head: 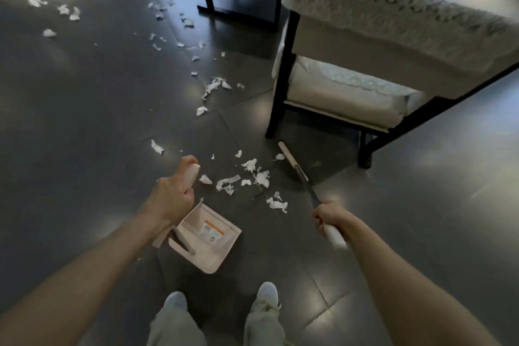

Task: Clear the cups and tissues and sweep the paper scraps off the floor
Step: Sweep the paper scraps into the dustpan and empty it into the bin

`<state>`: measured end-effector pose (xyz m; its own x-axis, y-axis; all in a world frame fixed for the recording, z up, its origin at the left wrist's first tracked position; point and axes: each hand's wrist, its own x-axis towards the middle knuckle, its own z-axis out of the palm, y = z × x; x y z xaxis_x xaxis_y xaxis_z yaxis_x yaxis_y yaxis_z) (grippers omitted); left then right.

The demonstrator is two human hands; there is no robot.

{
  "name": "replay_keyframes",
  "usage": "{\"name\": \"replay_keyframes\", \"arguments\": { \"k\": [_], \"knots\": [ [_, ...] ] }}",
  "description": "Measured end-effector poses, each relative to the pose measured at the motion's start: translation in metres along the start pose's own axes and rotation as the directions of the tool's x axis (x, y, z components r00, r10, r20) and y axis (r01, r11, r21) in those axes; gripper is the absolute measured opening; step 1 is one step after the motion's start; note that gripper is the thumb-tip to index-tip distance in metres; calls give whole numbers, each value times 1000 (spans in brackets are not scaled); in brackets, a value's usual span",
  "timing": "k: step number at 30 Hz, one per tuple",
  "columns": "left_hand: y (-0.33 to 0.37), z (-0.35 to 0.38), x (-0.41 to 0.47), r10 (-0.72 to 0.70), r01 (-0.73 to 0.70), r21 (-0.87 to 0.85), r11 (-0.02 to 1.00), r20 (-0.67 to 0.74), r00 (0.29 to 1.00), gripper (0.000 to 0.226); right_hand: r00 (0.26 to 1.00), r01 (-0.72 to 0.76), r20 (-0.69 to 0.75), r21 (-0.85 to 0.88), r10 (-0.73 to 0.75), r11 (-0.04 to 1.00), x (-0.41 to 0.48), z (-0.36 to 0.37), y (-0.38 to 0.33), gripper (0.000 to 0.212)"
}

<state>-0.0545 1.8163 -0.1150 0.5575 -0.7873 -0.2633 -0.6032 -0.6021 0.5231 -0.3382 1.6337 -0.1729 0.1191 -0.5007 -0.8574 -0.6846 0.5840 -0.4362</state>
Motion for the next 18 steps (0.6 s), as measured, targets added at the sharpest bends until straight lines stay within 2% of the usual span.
{"name": "replay_keyframes", "arguments": {
  "k": [5, 8, 12, 16, 18],
  "knots": [
    [-19, 7, -22, -113, 110, -40, 993, -96, 989, 51, 997, 1, 71, -107, 7, 994, 25, 6, 6, 29],
    [-31, 11, -38, -131, 122, -72, 990, -138, 982, 54, 990, 66, 137, -249, -32, 966, 19, 33, 11, 33],
    [-43, 12, -67, -125, 109, -98, 989, -174, 977, 52, 969, 117, 247, -347, -30, 930, -13, 83, 21, 43],
    [-51, 6, -107, -108, 89, -91, 992, -234, 966, 53, 939, 18, 340, -189, 48, 982, -46, 109, 20, 28],
    [-57, 1, -126, -130, 103, -121, 987, -244, 961, 55, 931, -20, 360, -104, 57, 994, -63, 107, 20, 36]
  ]
}}
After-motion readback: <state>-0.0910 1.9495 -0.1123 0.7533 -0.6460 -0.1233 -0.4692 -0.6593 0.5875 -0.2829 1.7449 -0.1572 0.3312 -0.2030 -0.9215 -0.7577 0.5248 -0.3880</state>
